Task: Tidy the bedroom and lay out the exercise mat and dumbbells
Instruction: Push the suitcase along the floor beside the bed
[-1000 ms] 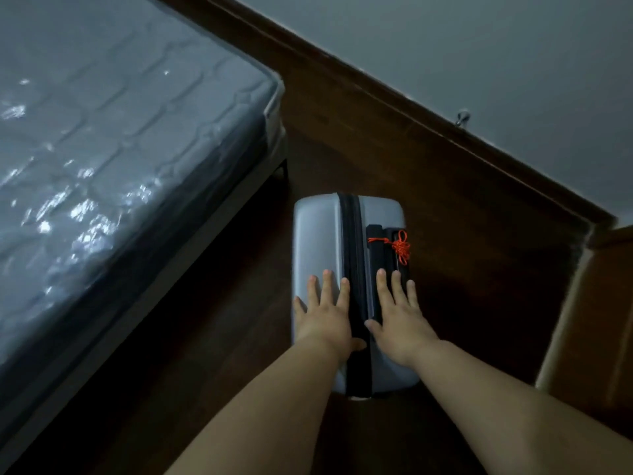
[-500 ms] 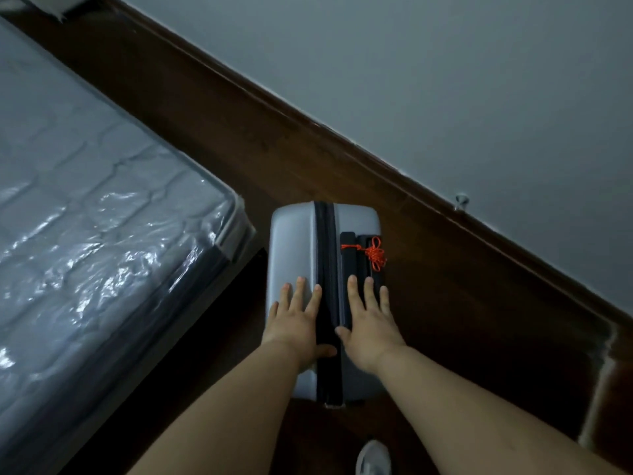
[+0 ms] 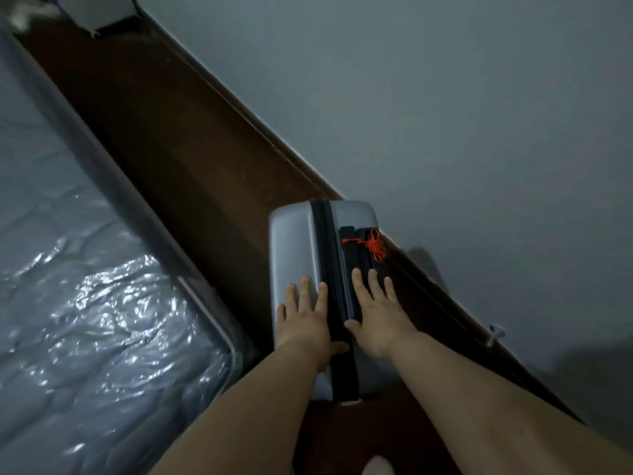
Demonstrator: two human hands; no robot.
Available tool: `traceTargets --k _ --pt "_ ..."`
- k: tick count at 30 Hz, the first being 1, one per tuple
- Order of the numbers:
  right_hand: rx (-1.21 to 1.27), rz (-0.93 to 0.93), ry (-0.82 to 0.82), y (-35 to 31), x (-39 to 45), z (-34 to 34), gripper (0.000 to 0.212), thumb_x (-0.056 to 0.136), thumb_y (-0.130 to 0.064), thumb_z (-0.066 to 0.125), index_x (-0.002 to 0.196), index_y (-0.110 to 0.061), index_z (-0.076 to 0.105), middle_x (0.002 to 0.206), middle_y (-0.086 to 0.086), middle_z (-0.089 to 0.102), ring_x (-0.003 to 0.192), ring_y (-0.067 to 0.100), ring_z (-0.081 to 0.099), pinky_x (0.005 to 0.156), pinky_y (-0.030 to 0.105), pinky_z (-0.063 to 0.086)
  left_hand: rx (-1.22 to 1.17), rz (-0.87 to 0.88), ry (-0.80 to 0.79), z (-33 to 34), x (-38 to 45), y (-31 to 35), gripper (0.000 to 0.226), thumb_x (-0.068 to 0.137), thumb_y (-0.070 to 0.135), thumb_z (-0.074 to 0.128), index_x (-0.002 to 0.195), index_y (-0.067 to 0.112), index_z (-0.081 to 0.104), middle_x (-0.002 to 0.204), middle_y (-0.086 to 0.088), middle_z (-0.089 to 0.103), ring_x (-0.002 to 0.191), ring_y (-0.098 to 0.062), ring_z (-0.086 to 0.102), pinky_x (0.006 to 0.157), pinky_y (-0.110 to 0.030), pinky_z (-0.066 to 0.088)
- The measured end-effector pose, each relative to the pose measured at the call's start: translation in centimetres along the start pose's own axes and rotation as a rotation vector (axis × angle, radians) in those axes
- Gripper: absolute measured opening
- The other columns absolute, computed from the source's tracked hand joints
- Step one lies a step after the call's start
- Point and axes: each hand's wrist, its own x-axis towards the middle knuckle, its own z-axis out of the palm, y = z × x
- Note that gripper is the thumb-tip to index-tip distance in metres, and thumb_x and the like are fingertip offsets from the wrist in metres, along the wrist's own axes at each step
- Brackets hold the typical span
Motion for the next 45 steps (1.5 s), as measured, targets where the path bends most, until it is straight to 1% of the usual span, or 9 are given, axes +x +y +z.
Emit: traceTargets --k 5,11,16,21,26,29,36,40,45 --pt "-0.074 -0.114 -0.036 -4.5 9.5 -6.8 0.089 0.094 -0.04 0.049 0.143 -0.035 -0.025 0.157 -0.001 -0.022 0.143 0.027 -0.021 0.117 0.04 -0.001 -0.085 -0.116 0.012 -7.4 7.6 -2.3 0.112 0.078 0.063 0.059 0.146 0.028 -0.023 0.152 -0.004 -0.033 0.142 -0.03 -0.023 0.116 -0.047 0.001" --pt "-0.176 -0.257 -0.085 -11.7 20.1 -14.4 0.089 0.093 -0.04 0.05 0.146 -0.033 -0.021 0.158 0.0 -0.02 0.144 0.029 -0.018 0.117 0.042 0.005 -0.158 -0.238 0.029 -16.5 15.6 -6.6 0.114 0.075 0.065 0.06 0.146 0.028 -0.021 0.153 -0.002 -0.03 0.143 -0.029 -0.021 0.117 -0.046 0.002" --pt "-0.231 -0.311 -0.121 -17.9 26.9 -18.8 0.088 0.094 -0.039 0.049 0.145 -0.034 -0.023 0.157 0.0 -0.021 0.144 0.028 -0.02 0.117 0.043 0.006 -0.189 -0.291 0.018 -23.1 20.9 -10.7 0.113 0.076 0.066 0.059 0.146 0.027 -0.021 0.154 -0.005 -0.029 0.143 -0.031 -0.02 0.118 -0.047 0.004" --pt "-0.266 -0.329 -0.152 -24.2 33.5 -22.5 0.09 0.094 -0.039 0.049 0.144 -0.034 -0.024 0.157 0.0 -0.021 0.144 0.028 -0.02 0.117 0.043 0.004 -0.233 -0.327 0.005 -29.1 26.1 -15.1 0.113 0.077 0.065 0.059 0.146 0.027 -0.022 0.153 -0.005 -0.031 0.142 -0.031 -0.022 0.118 -0.048 0.002" --pt "-0.289 -0.319 -0.115 -32.8 43.0 -27.6 0.089 0.094 -0.041 0.048 0.144 -0.032 -0.025 0.157 0.002 -0.02 0.144 0.03 -0.019 0.117 0.041 0.001 -0.234 -0.299 0.031 -38.5 33.8 -22.2 0.116 0.075 0.063 0.062 0.146 0.028 -0.023 0.153 -0.004 -0.031 0.142 -0.03 -0.022 0.117 -0.046 0.003" --pt "-0.283 -0.318 -0.119 -37.7 47.7 -30.2 0.09 0.094 -0.04 0.048 0.144 -0.032 -0.026 0.157 0.002 -0.022 0.143 0.03 -0.019 0.117 0.042 0.002 -0.252 -0.297 0.025 -43.4 37.5 -25.9 0.118 0.074 0.062 0.065 0.146 0.029 -0.023 0.152 -0.003 -0.032 0.142 -0.029 -0.023 0.117 -0.045 0.002" --pt "-0.33 -0.382 -0.115 -48.8 58.4 -35.1 0.089 0.094 -0.04 0.048 0.144 -0.032 -0.026 0.157 0.002 -0.021 0.143 0.03 -0.02 0.118 0.041 0.001 -0.304 -0.357 0.005 -53.8 45.4 -34.5 0.116 0.076 0.058 0.065 0.145 0.029 -0.023 0.151 -0.003 -0.034 0.142 -0.028 -0.025 0.117 -0.045 0.001" --pt "-0.359 -0.448 -0.148 -57.6 65.5 -38.7 0.089 0.094 -0.04 0.048 0.144 -0.032 -0.025 0.157 0.002 -0.021 0.143 0.03 -0.019 0.119 0.042 0.002 -0.346 -0.401 0.014 -61.0 50.1 -41.0 0.115 0.077 0.057 0.065 0.146 0.027 -0.023 0.152 -0.005 -0.033 0.142 -0.029 -0.023 0.118 -0.045 0.003" --pt "-0.419 -0.498 -0.161 -67.5 72.4 -41.7 0.088 0.095 -0.039 0.047 0.145 -0.032 -0.025 0.157 0.002 -0.021 0.143 0.03 -0.02 0.119 0.041 0.002 -0.386 -0.443 0.014 -68.3 54.5 -48.8 0.117 0.076 0.058 0.066 0.146 0.026 -0.022 0.152 -0.005 -0.033 0.142 -0.03 -0.023 0.119 -0.044 0.003"
